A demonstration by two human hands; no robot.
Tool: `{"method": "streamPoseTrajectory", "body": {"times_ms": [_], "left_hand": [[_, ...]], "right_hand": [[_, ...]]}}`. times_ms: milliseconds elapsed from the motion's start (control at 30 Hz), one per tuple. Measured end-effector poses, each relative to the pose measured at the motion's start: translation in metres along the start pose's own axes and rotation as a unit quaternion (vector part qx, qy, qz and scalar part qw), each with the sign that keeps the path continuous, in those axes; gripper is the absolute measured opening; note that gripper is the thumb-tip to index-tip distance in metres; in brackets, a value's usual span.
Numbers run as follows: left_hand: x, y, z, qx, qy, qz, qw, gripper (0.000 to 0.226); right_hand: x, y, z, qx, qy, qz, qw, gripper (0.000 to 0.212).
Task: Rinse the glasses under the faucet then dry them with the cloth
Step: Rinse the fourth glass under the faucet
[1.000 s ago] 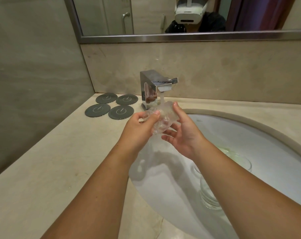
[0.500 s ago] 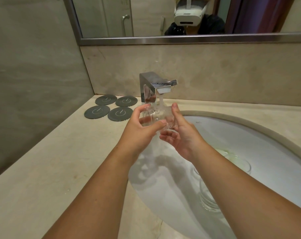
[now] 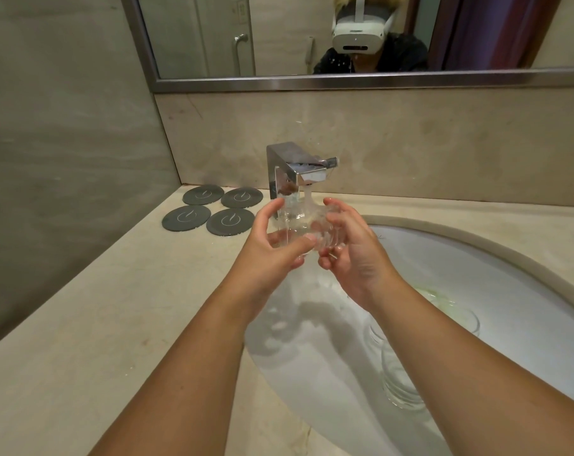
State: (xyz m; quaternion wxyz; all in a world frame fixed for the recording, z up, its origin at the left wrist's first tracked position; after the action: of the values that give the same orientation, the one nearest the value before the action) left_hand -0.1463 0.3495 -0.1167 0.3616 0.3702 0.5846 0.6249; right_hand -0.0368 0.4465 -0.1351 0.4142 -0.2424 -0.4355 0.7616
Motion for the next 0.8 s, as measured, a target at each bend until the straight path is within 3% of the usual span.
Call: {"method": "streamPoseTrajectory", "body": {"times_ms": [233,400,633,800], "left_hand": [[0.0,0.002,-0.004,-0.025,0.016,-0.001,1.0,0.071],[0.001,-0.001,-0.003,-0.028,0.021,-0.017,0.999,0.058],[-0.003,0.005,0.0,0.055,-0.004,0.022,0.998,0.084],[-0.001,0.003,-0.004,0.046,0.024,0.017,0.999,0.071]], "right_hand": [[-0.003,-0.003,0.004,-0.02,-0.011,-0.008,1.0,0.027],[-0.001,-0.003,0.005,-0.007,-0.011,-0.012,1.0,0.04],[0.001,0.0,-0.004,-0.018,0.023,-0.009,1.0,0.034],[0.001,0.0,-0.004,-0.033,0.023,-0.01,0.999,0.038]]}}
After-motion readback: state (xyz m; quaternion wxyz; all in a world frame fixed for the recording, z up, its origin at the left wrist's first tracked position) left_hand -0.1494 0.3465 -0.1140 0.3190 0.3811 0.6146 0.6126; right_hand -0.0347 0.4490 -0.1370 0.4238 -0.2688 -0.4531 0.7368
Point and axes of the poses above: each hand's wrist, its own x-axis towards the middle knuckle, its own z-axis out of the palm, y = z × x, the point moved 10 cm from there along x, towards the middle knuckle, and after that the axes turned 3 degrees about x, right-handed, at the moved point
